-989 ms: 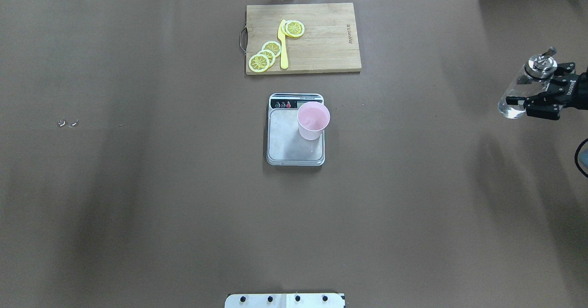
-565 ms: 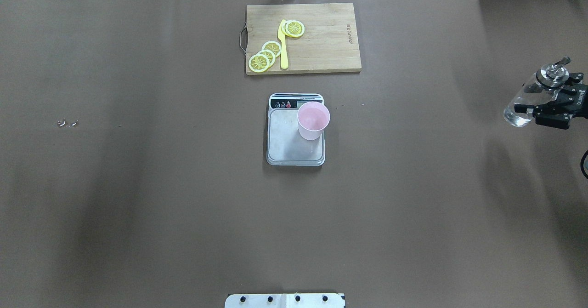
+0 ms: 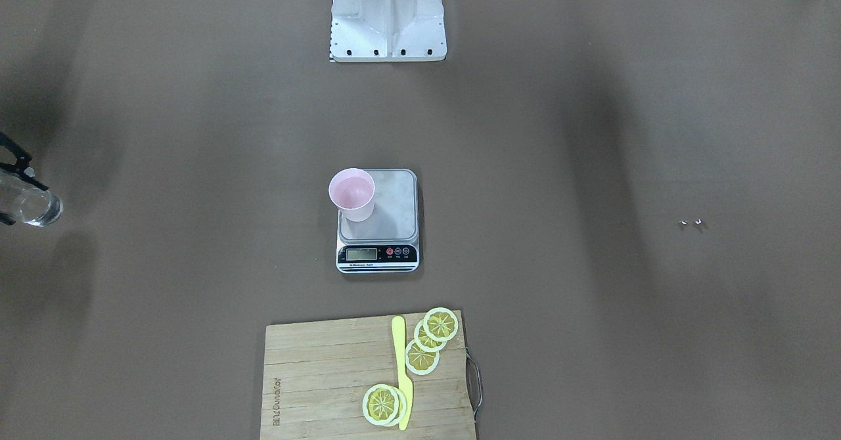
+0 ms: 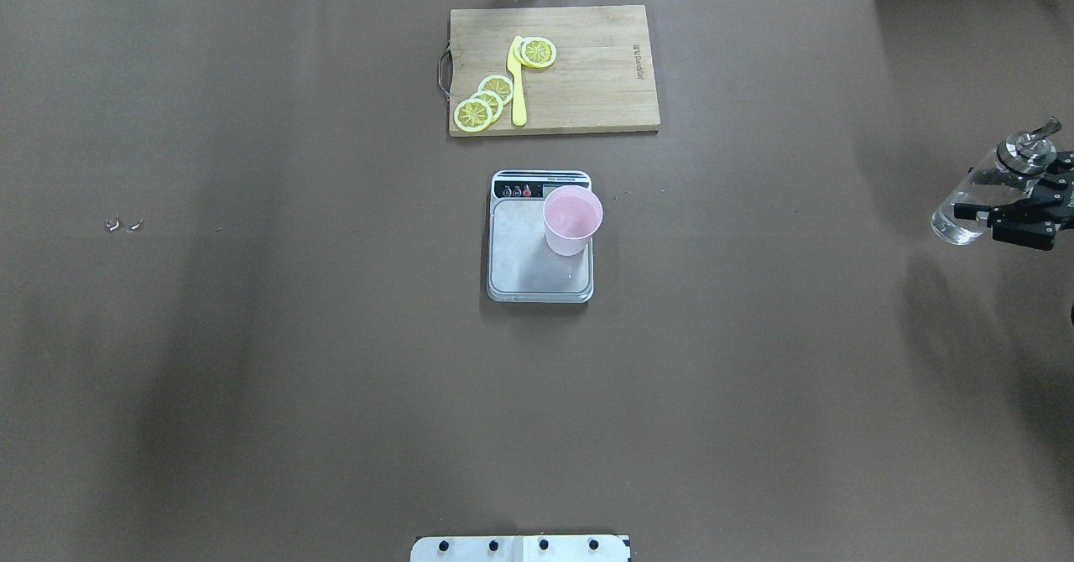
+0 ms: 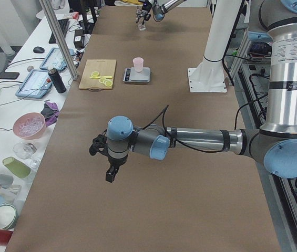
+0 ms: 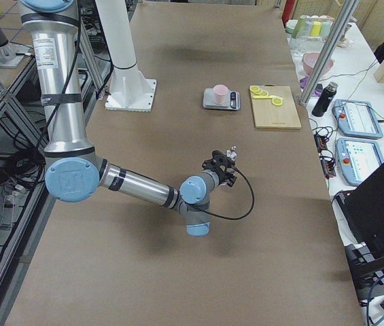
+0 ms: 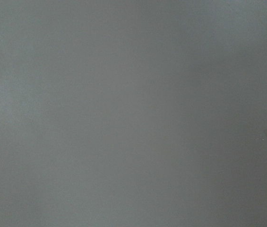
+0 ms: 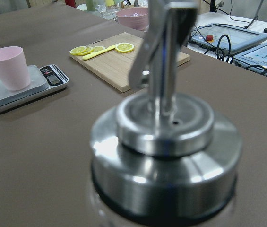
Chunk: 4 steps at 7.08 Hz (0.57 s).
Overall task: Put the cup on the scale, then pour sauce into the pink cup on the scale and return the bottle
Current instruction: 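Carry the glass bottle back to its starting spot with the right gripper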
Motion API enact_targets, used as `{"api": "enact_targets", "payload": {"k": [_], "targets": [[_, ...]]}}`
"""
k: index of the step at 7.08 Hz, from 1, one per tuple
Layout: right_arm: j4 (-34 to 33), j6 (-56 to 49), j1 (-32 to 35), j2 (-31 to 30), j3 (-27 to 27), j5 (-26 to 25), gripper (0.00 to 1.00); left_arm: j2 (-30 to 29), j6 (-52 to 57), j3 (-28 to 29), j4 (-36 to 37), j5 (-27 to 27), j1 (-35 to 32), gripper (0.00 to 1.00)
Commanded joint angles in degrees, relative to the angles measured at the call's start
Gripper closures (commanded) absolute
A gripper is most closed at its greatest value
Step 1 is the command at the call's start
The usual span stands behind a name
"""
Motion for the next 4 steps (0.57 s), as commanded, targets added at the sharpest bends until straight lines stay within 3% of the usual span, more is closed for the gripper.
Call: {"api": "enact_targets", "payload": {"k": [1,3,4], "targets": [[0.2,-0.1,-0.2,0.3,-2.7,-1.2,0.64,0.0,0.1,-0.7,0.0,-0.5,-0.1,0.0],[0.1,-0.1,-0.8,0.4,-3.7,-2.6,0.64,-0.4,0.1,-2.2,0.0,-0.8,-0.1,0.0],[0.1,-0.1,-1.3,0.7,-4.7,-3.7,0.64,0.2,0.1,-4.2,0.6,-3.7,-0.2,0.0]]}}
